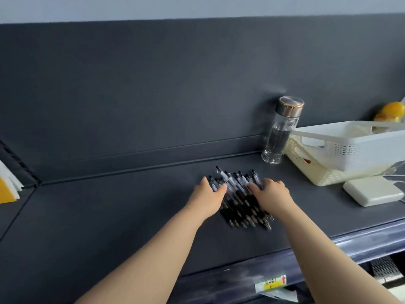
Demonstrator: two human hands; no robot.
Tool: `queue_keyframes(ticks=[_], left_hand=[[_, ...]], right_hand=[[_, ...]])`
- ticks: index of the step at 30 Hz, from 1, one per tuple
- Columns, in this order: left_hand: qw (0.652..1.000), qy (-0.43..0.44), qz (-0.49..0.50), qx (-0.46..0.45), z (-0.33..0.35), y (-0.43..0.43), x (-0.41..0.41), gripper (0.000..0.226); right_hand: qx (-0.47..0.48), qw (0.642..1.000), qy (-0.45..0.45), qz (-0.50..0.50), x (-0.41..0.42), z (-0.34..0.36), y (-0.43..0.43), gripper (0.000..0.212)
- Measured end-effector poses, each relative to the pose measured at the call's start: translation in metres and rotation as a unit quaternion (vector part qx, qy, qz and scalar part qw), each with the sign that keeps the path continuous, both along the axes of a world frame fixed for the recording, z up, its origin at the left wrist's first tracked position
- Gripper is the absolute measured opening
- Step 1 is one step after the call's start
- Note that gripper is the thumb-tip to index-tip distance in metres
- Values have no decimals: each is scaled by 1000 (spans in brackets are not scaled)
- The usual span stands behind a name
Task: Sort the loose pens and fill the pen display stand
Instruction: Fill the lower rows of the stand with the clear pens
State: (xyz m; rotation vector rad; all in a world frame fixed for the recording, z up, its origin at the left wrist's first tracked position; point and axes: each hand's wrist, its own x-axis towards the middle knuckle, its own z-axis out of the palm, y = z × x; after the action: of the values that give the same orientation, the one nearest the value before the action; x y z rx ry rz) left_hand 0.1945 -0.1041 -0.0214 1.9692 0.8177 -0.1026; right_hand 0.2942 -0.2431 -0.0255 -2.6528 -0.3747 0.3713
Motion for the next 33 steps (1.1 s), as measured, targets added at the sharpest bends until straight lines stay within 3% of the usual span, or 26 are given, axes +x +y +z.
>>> queue_keyframes(ticks=[7,11,20,24,28,32,33], left_hand=[[984,90,4,153,-1,-18,39,77],[982,91,-17,166,-4,-14,36,68],[982,70,15,173,-7,-13,29,78],[993,16,85,78,-4,-1,22,73],[983,-47,175,-38,-7,12,12,70],[941,-143,252,-177,-4,14,3,24],[922,-168,270,-219,1,14,0,22]], right_hand=[[47,994,36,88,9,-8,18,29],[70,989,38,122,17,-10,17,26],[129,984,64,109,31,-15,16,16],[153,981,71,92,34,-15,12,21],[130,986,42,99,37,-11,8,28],[158,983,-3,92,32,1,6,28],[182,979,-14,89,28,8,7,28]])
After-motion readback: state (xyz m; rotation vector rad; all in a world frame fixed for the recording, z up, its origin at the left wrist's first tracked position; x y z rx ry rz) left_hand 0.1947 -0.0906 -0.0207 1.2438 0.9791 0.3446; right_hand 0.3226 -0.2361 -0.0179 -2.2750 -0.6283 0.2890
